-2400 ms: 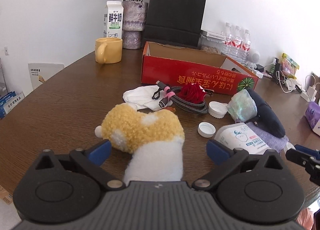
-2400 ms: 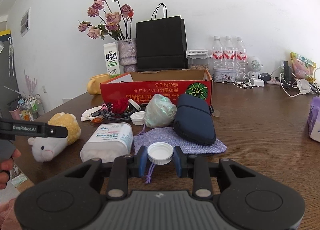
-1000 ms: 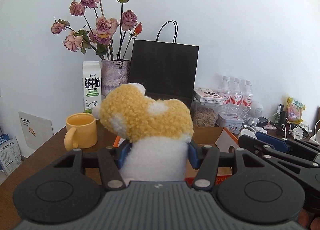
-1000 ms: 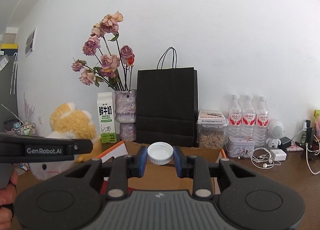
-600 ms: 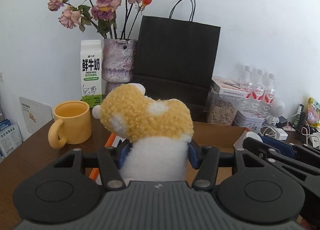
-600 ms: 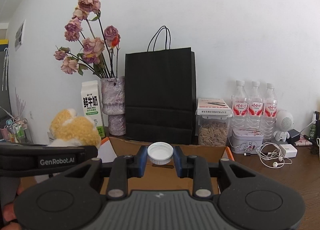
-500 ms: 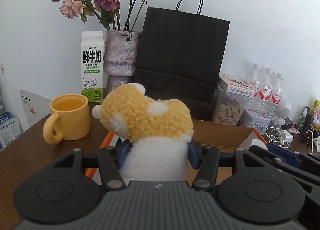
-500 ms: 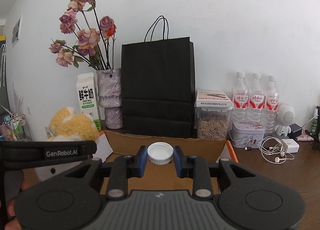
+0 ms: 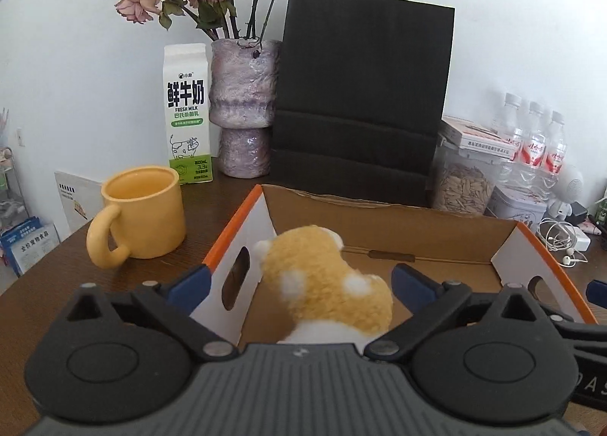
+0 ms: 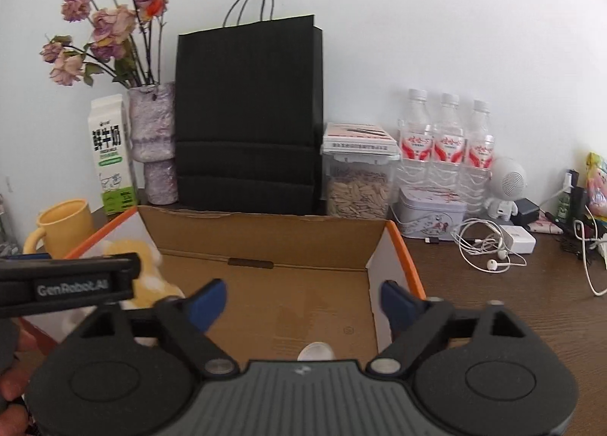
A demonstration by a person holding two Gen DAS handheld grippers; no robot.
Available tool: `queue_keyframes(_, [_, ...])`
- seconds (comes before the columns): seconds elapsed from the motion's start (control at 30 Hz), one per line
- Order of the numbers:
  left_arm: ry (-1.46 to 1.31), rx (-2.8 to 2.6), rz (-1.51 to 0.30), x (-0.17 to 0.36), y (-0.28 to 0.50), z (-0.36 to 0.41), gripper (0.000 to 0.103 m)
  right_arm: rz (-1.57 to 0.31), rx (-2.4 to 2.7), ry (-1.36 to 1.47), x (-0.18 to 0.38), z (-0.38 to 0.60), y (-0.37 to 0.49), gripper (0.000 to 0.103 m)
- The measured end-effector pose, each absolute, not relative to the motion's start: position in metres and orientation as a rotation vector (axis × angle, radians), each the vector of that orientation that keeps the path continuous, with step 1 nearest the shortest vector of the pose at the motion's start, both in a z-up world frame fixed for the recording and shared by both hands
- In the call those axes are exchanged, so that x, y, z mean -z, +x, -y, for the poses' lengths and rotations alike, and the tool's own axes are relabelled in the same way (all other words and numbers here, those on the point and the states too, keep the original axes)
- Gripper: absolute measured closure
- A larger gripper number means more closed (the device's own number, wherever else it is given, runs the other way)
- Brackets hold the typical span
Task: Organize objects
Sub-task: 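Release the plush toy into the box with left tool while right tool drops the cap in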
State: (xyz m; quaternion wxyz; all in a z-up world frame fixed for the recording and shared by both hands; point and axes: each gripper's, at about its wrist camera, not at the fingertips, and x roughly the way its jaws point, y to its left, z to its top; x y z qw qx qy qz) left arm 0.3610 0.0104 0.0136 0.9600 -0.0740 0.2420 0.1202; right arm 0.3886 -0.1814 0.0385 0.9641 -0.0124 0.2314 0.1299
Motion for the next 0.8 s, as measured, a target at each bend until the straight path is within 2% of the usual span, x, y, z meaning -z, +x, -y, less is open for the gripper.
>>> queue_keyframes(0.4, [-0.179,-0.204,-0.400,-0.021,0.342,-0.011,0.000,-0.451,-0.295,-0.023,-0.042,0.180,0.377,0.002])
queue_keyframes(0.8, [-0.262,-0.224,-0.271,-0.027,0.263,-0.037,0.000,-0.320,-0.323,-0.009,-0.056,0.201,0.308,0.001])
